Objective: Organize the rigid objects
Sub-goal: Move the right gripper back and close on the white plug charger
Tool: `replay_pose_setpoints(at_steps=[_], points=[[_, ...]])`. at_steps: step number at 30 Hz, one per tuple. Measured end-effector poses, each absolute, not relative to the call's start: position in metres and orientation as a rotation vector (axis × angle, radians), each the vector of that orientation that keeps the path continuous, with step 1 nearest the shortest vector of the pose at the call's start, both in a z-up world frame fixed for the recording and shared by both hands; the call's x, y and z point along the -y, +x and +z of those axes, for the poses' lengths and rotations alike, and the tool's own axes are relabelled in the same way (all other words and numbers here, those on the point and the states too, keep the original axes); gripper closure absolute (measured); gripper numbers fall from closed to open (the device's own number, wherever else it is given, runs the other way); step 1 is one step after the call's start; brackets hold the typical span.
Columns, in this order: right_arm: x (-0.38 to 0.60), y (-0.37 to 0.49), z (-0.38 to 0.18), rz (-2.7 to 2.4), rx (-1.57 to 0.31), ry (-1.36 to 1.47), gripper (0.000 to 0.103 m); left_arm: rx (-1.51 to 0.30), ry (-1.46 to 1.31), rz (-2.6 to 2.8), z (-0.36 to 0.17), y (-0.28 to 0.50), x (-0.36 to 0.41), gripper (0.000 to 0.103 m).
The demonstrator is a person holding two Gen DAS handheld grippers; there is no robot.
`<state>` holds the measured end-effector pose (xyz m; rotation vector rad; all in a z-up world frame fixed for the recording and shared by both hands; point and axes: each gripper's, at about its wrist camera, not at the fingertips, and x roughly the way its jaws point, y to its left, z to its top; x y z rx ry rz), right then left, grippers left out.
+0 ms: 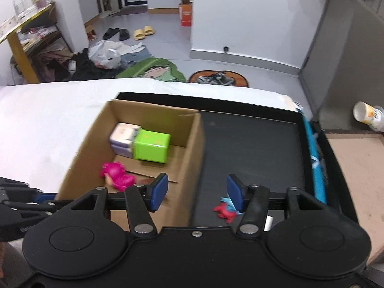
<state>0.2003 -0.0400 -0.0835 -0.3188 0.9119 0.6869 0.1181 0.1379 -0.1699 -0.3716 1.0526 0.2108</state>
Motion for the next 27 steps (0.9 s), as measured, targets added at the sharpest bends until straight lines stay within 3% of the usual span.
replay_pose_setpoints(at_steps=[10,27], points=[[0.075,0.221,-0.096,0.633,-0.939,-0.284,0.047,-1.066,-0.409,0.235,-0.171,0.120,-0.142,0.089],[0.090,0.255,-0.168,0.514,-1.106,-0.286,0.043,-1.077,-0.381,0.251,-0.171,0.123,-0.136,0.089]])
